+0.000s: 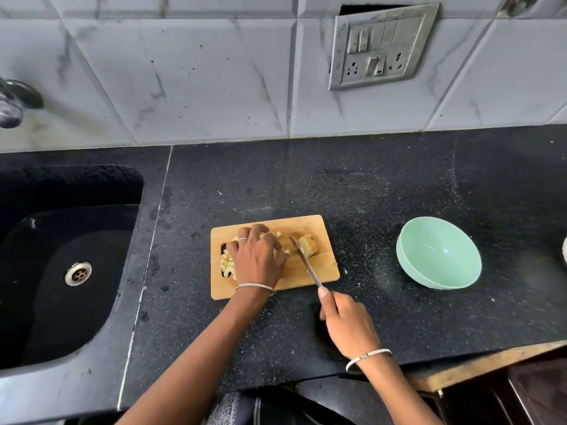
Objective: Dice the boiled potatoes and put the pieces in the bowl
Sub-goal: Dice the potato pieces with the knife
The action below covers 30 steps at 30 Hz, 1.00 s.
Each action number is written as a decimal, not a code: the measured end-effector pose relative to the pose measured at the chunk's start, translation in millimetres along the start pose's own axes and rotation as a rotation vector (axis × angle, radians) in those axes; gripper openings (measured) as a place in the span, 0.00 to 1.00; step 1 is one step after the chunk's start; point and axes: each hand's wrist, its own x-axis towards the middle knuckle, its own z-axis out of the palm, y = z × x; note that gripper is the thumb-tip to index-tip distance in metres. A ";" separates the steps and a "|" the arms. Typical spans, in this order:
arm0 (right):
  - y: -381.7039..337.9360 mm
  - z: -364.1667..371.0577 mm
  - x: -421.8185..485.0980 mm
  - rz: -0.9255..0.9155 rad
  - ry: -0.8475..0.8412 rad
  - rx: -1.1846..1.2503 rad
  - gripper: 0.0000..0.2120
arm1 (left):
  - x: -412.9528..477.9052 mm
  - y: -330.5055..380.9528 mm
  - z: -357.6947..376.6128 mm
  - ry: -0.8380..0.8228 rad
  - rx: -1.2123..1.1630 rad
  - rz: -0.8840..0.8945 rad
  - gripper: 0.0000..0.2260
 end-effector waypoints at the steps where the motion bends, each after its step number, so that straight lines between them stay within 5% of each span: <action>1: 0.1 1.6 -0.6 -0.007 0.028 -0.044 0.25 | 0.2 -1.0 0.1 0.002 -0.011 -0.010 0.04; 6: -1.2 7.4 -1.4 0.006 0.096 -0.207 0.23 | 1.1 -4.0 1.6 0.014 -0.066 -0.039 0.04; 15: -4.1 13.1 9.1 -0.058 0.048 -0.030 0.26 | 11.6 -8.2 -8.4 0.095 -0.147 -0.080 0.08; 22: -8.3 13.2 9.5 0.001 -0.009 -0.123 0.24 | 9.3 -1.8 -12.8 -0.014 -0.152 0.046 0.10; 26: -8.5 13.2 12.2 -0.046 -0.050 -0.076 0.27 | 5.6 -4.3 -16.7 -0.212 0.094 0.390 0.14; 30: -2.9 -0.1 13.8 -0.112 -0.010 -0.078 0.32 | 10.4 -18.1 -16.1 -0.165 0.120 0.307 0.06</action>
